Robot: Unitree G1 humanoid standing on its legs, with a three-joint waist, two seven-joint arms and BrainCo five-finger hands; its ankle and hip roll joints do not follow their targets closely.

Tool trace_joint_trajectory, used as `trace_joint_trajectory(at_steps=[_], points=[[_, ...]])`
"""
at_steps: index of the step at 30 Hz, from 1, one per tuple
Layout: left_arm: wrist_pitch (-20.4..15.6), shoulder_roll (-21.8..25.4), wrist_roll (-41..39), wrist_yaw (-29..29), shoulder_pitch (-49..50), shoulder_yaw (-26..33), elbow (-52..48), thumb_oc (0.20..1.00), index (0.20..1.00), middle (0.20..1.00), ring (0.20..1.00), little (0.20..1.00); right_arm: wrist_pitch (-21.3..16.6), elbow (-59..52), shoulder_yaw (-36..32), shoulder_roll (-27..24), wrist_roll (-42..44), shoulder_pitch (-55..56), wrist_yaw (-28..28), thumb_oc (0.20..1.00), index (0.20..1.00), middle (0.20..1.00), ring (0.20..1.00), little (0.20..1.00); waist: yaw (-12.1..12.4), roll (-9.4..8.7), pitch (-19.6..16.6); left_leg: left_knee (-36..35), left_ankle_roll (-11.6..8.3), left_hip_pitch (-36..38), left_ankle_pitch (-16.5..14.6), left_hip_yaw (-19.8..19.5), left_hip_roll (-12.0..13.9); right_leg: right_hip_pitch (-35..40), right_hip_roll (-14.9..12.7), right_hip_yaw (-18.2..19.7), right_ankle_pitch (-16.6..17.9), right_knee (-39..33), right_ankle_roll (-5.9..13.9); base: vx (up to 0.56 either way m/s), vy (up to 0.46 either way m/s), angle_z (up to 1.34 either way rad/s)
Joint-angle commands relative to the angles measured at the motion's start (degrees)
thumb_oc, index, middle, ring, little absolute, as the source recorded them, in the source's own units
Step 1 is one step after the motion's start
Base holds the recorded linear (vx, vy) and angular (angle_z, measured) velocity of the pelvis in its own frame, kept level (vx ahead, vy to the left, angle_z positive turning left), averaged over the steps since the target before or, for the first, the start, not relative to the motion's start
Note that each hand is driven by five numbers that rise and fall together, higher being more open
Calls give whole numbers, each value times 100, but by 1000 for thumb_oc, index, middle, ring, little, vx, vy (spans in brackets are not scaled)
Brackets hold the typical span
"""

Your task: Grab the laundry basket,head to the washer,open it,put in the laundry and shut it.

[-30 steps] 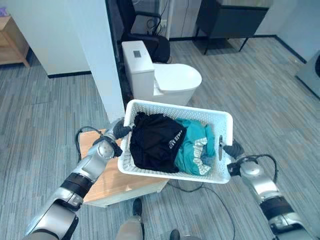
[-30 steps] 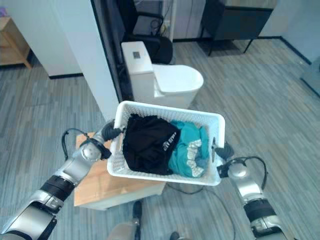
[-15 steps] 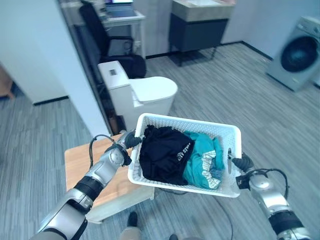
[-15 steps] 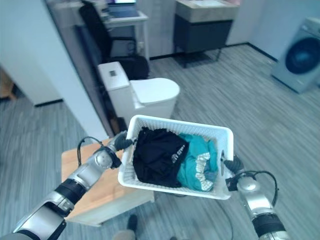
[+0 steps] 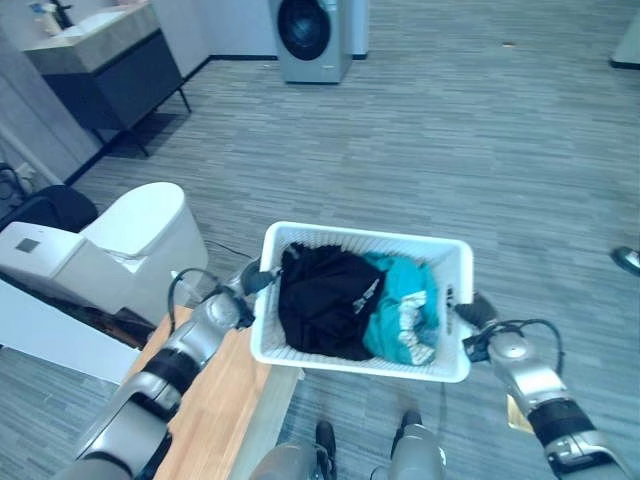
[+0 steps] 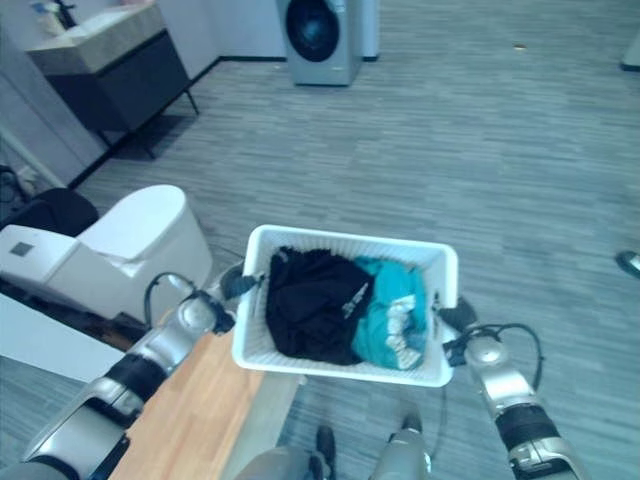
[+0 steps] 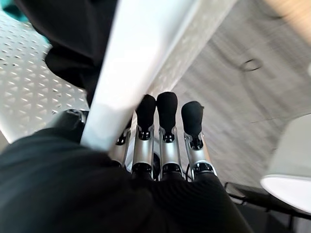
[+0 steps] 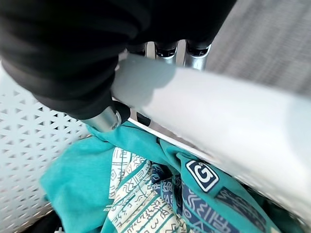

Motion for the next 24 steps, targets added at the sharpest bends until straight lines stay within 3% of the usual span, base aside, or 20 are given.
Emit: trace_joint_trajectory(at_steps=[1, 4, 9, 15, 24], points=[[-367, 335, -132, 268, -70, 548, -351, 200, 200, 200, 200, 200, -555, -351, -178, -1, 83, -565, 244, 200, 200, 200, 200, 200, 301, -296, -748, -325, -477, 482, -658, -237, 136, 813, 385, -30, 304, -1795, -35, -97, -219, -97], [-420, 363, -240, 320, 31, 742, -361, 200, 200, 200, 200, 200, -573, -193, -120, -25, 278, -704, 172, 200, 200, 200, 200, 200, 570, -406, -839, -392, -687, 250, -439, -53, 435, 1149, 572, 5, 414, -2869, -78, -131, -312, -96], [-424, 178, -171, 385, -238, 598, -244, 200, 200, 200, 200, 200, -638, -255, -338, -364, 390, -459, 62, 200, 200, 200, 200, 200, 497, -493, -680, -488, -986, 41, 28, -370, 753, 1479, 884, -282, 381, -3271, -258, -95, -241, -20], [-404, -14, -119, 361, -421, 368, -158, 200, 200, 200, 200, 200, -686, -126, -475, -571, 461, -399, -61, 200, 200, 200, 200, 200, 434, -452, -681, -704, -1086, 84, 240, -577, 831, 1772, 1046, -531, 352, -3482, -359, -15, -95, 61], [-378, -25, -95, 265, -313, 333, -238, 200, 200, 200, 200, 200, -719, -151, -568, -483, 456, -264, -92, 200, 200, 200, 200, 200, 468, -456, -779, -674, -1113, 106, 284, -637, 809, 1975, 1109, -694, 293, -3531, -433, 53, -22, 23]])
